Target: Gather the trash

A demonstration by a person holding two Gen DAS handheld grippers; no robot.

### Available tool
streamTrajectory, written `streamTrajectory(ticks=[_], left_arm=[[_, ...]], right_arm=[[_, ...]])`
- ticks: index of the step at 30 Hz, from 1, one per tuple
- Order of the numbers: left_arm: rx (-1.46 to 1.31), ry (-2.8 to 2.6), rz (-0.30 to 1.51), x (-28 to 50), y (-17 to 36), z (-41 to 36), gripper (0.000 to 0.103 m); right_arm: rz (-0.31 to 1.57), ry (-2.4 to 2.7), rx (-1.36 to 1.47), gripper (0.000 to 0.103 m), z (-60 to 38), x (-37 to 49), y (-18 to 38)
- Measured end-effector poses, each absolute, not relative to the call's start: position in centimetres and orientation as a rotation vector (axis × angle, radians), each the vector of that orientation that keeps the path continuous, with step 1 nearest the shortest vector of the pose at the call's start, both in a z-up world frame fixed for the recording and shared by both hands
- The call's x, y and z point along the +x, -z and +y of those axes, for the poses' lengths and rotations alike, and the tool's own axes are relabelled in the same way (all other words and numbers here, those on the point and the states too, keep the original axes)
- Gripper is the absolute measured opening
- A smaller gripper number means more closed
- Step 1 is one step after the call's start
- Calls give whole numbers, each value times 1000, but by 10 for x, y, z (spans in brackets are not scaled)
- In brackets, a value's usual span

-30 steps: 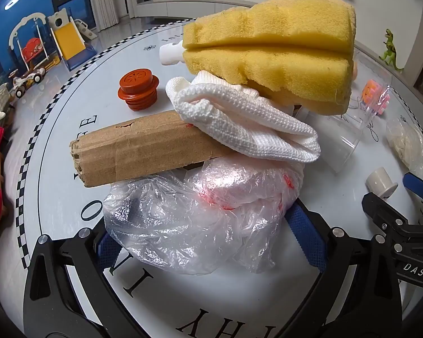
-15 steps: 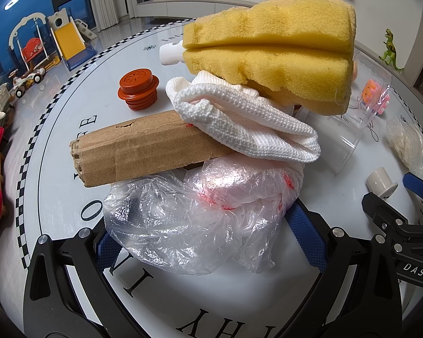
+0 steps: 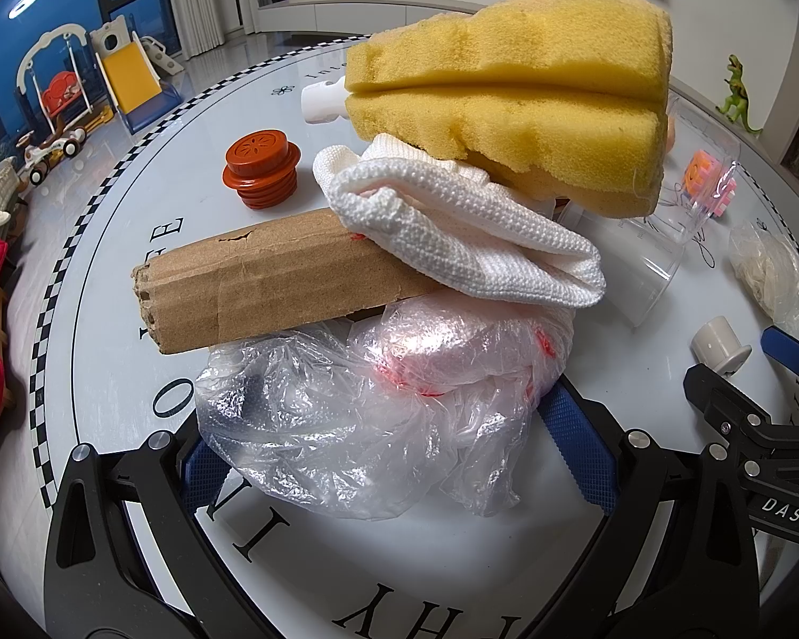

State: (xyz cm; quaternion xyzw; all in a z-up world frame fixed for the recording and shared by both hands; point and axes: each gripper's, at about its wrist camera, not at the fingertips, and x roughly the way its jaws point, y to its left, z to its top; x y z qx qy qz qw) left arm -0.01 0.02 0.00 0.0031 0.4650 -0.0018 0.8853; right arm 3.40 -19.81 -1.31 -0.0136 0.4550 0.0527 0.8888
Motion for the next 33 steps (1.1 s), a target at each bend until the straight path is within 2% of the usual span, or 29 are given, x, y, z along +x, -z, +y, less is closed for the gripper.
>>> streamTrajectory(ticks=[33], left_arm=[[7, 4, 967, 0, 0, 0, 97]], right_arm=[[945, -109, -29, 101, -198, 34, 13]])
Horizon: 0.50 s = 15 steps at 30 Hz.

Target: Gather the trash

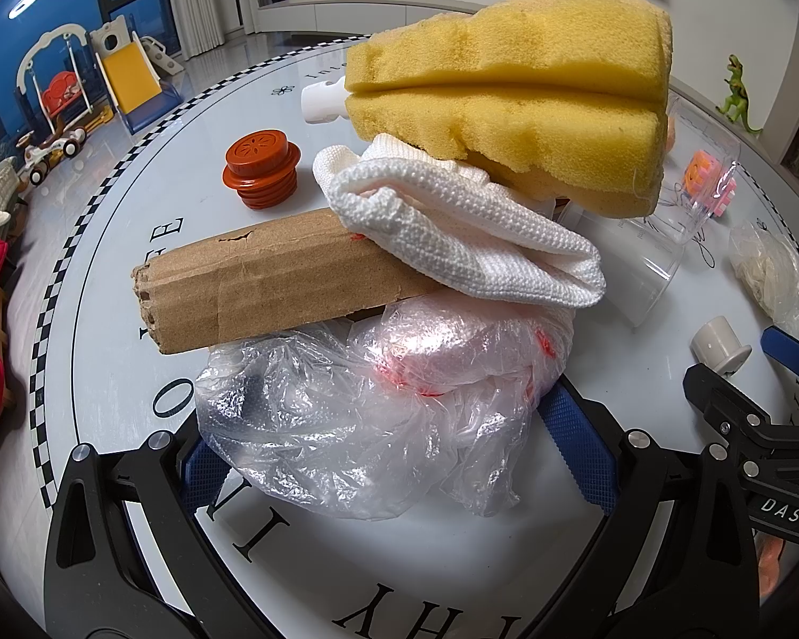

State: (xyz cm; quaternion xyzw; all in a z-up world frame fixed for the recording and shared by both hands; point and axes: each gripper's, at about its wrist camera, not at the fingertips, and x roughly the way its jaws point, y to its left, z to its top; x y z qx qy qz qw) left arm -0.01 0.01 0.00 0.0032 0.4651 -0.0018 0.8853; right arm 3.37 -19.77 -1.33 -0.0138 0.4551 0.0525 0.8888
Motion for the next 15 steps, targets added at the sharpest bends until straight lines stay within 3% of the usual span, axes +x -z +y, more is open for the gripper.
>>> streamTrajectory(ticks=[15], left_arm=[[-8, 29, 962, -25, -9, 19, 97]], right_arm=[[938, -128, -20, 100, -206, 19, 5]])
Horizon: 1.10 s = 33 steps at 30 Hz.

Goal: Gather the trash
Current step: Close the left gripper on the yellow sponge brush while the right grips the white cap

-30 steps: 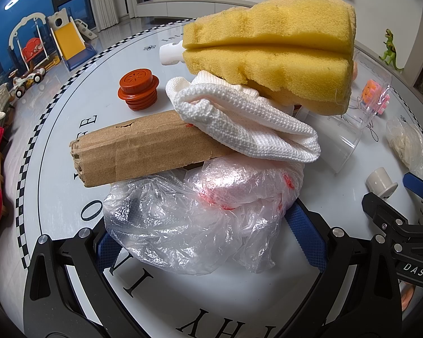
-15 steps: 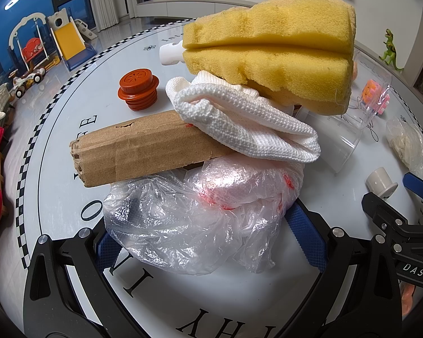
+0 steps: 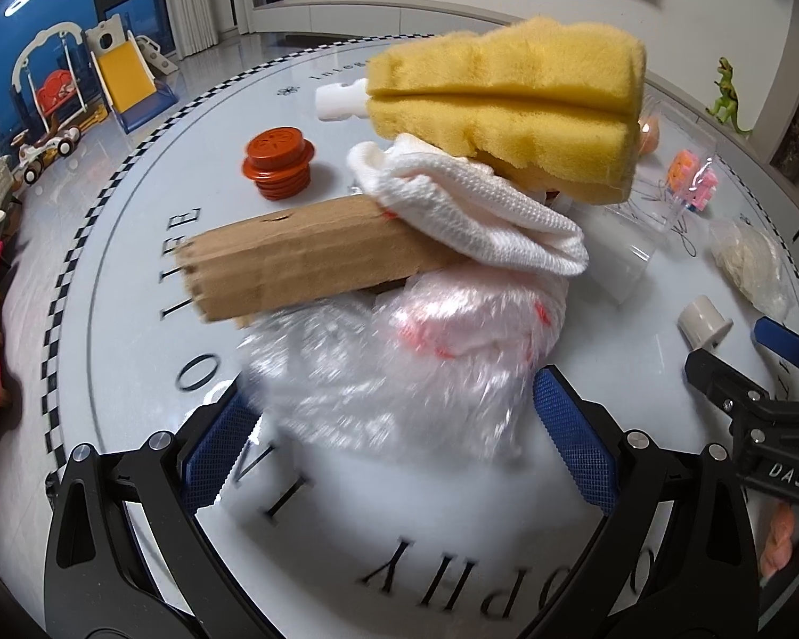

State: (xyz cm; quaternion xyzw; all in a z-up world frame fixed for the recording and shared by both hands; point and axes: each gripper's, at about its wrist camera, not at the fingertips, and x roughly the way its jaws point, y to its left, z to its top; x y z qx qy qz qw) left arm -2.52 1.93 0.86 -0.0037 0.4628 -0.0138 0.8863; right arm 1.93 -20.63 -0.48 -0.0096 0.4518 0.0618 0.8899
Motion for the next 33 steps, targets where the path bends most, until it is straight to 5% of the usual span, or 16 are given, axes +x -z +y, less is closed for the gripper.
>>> streamTrajectory(ticks=[12, 17, 29, 33], left_arm=[[-73, 15, 908, -54, -69, 43, 97], [-110, 30, 889, -34, -96, 48, 97], [-124, 10, 921, 20, -111, 40, 97], [-150, 13, 971, 45, -107, 35, 97]], right_arm=[[893, -223, -12, 100, -232, -17, -45], [905, -273, -70, 73, -232, -11, -60], [1040, -344, -141, 37, -189, 36, -11], [1034, -346, -156, 34, -188, 39, -9]])
